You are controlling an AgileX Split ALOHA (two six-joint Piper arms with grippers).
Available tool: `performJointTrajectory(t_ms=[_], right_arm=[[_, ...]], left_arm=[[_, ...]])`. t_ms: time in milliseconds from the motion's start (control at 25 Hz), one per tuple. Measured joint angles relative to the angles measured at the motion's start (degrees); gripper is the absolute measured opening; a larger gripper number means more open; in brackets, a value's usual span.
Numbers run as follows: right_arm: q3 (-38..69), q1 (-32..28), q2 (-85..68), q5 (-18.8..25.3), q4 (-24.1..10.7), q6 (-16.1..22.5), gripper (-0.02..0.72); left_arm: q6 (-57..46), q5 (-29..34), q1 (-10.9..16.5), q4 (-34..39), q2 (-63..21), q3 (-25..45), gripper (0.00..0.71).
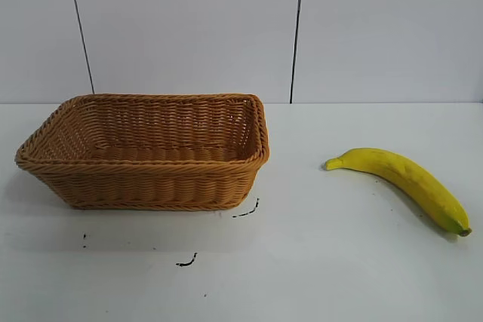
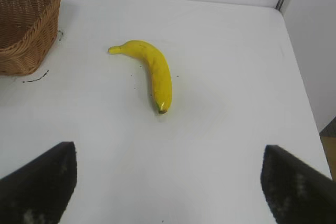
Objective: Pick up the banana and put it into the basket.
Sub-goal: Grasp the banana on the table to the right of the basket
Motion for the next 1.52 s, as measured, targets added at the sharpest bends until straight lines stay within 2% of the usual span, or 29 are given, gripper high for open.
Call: performJointTrajectory(t_ms=[600, 840, 1040, 1200, 1360, 1520], right_arm=[[-22.4, 0.0, 50.1, -0.4, 0.0, 0.2, 0.677], [-33.3, 0.0, 68.9, -0.5, 0.0, -0.9, 0.677], [-43.1, 0.0, 82.1, -0.6, 0.0, -3.5, 0.677], [-49.0, 0.0, 88.6, -0.6, 0.1, -7.5, 0.677], [-50.9, 0.3, 91.2, -0.6, 1.3, -13.7, 0.677], [-50.9, 2.5, 91.4, -0.9, 1.5, -16.5, 0.677]], left_arm=[[0.0, 0.0, 0.0, 0.0, 0.0, 0.0, 0.695], [0.0, 0.0, 0.0, 0.0, 0.0, 0.0, 0.695], [0.0, 0.0, 0.0, 0.0, 0.0, 0.0, 0.695], [0.0, 0.0, 0.0, 0.0, 0.0, 0.0, 0.695], [0.0, 0.0, 0.0, 0.0, 0.0, 0.0, 0.695], [0.0, 0.0, 0.0, 0.0, 0.0, 0.0, 0.695]])
